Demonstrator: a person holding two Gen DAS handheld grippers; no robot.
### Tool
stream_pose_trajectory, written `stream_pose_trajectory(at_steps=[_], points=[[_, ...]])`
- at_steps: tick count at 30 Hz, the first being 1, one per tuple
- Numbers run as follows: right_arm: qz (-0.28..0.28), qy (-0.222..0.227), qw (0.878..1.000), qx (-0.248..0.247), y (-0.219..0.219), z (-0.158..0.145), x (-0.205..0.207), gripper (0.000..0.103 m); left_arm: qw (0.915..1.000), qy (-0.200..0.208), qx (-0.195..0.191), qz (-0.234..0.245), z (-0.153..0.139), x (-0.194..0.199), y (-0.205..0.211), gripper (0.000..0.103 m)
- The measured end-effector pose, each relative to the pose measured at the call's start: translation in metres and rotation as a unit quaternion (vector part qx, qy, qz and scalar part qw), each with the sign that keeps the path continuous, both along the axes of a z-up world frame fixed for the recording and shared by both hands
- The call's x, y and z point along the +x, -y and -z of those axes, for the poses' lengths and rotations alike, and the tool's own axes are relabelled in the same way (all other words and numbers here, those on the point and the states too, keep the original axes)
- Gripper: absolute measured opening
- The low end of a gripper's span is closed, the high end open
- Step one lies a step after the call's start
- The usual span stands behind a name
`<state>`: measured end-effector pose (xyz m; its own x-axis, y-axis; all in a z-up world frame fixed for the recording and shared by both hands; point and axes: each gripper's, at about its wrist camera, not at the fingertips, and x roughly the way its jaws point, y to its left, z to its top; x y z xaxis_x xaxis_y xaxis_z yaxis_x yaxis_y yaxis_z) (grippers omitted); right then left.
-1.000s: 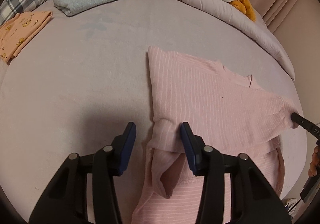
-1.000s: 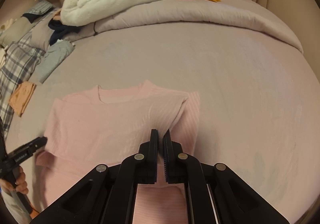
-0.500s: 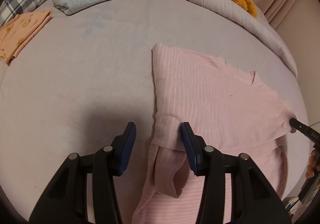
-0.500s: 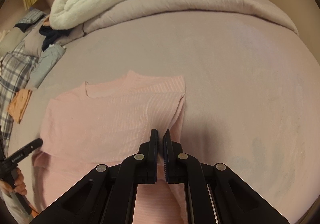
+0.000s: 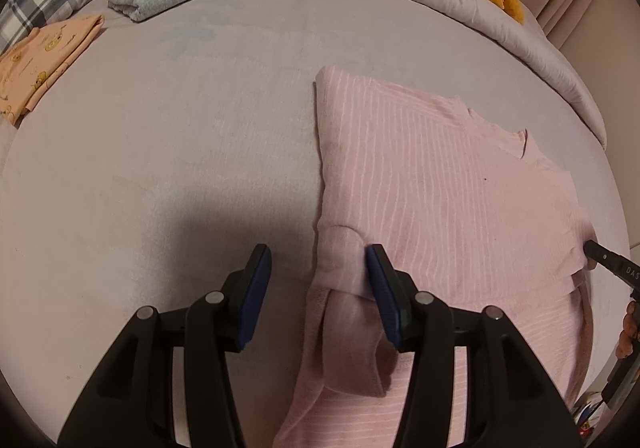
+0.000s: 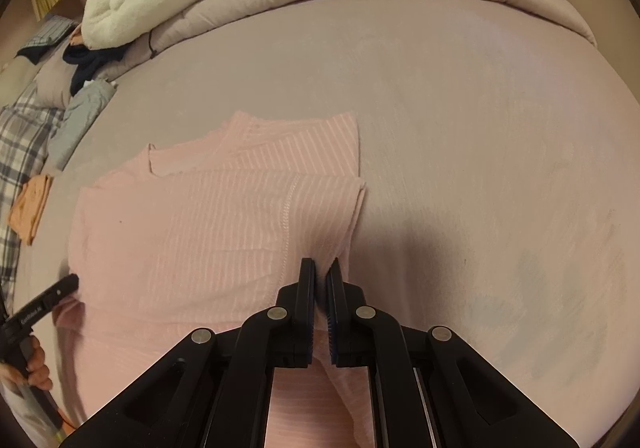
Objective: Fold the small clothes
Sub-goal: 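Press the folded side flat and open the right gripper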
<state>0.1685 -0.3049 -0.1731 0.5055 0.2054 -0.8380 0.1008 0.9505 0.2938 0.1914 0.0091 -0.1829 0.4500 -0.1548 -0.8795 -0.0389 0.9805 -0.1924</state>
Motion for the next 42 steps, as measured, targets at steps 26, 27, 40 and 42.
stream_pose_trajectory(at_steps=[26,27,40,42], points=[[0.012,-0.009,1.000,-0.012,0.005,0.017,-0.003,0.006,1.0000,-0.003,0.000,-0.009,0.008,0.004,-0.001,0.061],[0.011,-0.009,1.000,-0.013,0.005,0.017,-0.003,0.006,0.9999,-0.004,0.000,-0.009,0.008,0.005,-0.001,0.062],[0.006,0.002,1.000,-0.030,0.004,0.019,-0.006,0.006,0.9999,-0.007,-0.001,-0.011,0.010,0.008,-0.003,0.068],[0.007,0.003,1.000,-0.028,0.004,0.019,-0.007,0.006,0.9999,-0.005,0.000,-0.012,0.010,0.008,-0.003,0.069]])
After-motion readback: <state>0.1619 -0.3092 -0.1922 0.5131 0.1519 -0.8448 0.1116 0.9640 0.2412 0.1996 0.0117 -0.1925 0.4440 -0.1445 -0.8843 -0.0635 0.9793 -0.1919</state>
